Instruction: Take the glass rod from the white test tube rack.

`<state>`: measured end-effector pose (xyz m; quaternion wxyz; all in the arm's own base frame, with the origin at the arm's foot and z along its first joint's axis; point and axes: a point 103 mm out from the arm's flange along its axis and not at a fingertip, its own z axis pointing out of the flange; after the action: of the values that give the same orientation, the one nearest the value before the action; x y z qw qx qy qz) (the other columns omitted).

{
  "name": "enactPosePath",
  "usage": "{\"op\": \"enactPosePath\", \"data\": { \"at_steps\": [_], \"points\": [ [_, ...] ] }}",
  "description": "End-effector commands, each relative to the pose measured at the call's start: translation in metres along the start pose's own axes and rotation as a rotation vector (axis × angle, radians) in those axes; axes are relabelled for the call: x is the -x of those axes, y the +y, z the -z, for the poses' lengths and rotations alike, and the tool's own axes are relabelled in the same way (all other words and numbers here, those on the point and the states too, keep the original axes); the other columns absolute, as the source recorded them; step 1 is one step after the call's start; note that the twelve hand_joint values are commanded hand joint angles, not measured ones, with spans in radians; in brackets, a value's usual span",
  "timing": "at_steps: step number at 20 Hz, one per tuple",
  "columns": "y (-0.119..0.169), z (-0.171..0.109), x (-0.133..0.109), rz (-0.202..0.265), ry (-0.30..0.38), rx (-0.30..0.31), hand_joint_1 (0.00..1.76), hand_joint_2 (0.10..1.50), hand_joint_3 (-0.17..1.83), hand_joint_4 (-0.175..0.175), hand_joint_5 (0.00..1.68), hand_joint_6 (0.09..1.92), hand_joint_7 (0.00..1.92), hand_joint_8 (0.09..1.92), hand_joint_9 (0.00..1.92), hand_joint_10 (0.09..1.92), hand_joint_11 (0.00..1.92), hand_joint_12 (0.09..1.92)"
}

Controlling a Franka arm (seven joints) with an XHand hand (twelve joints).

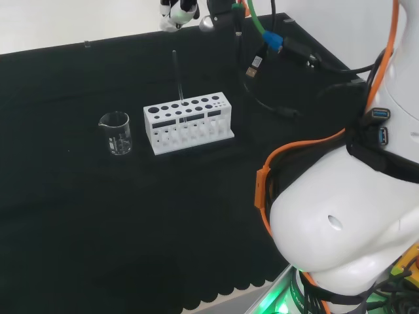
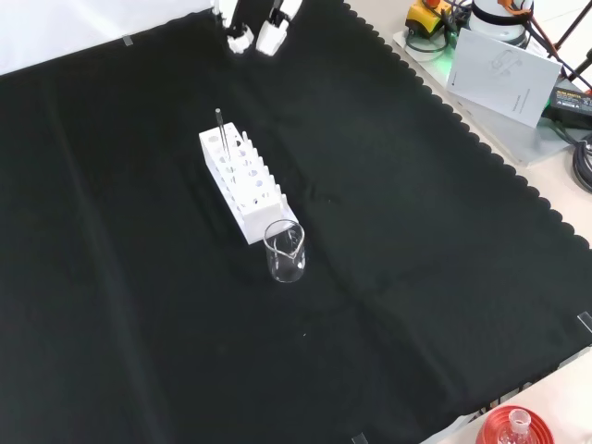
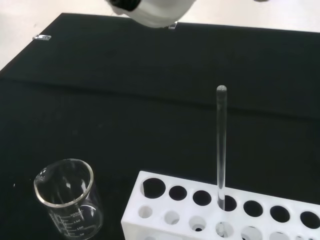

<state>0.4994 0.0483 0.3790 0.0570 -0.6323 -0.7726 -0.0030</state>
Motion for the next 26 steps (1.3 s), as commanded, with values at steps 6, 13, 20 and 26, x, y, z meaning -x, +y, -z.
{"op": "enactPosePath", "data": {
  "at_steps": [6,13,20,26],
  "points": [
    [0.032,-0.017,0.007,0.014,0.000,-0.039,1.12,0.97,-0.17,-0.175,0.94,0.79,1.14,0.62,1.24,0.45,1.16,0.98],
    [0.046,-0.027,0.028,0.013,0.011,-0.067,1.10,0.97,-0.17,-0.175,0.89,0.84,1.11,0.62,1.23,0.44,1.14,0.98],
    [0.052,-0.034,0.048,-0.001,0.017,-0.077,1.10,0.96,-0.17,-0.175,0.87,0.85,1.09,0.63,1.22,0.44,1.13,0.98],
    [0.057,-0.047,0.054,0.001,0.014,-0.115,1.08,0.96,-0.17,-0.175,0.85,0.87,1.08,0.65,1.20,0.45,1.10,1.00]
  ]
}}
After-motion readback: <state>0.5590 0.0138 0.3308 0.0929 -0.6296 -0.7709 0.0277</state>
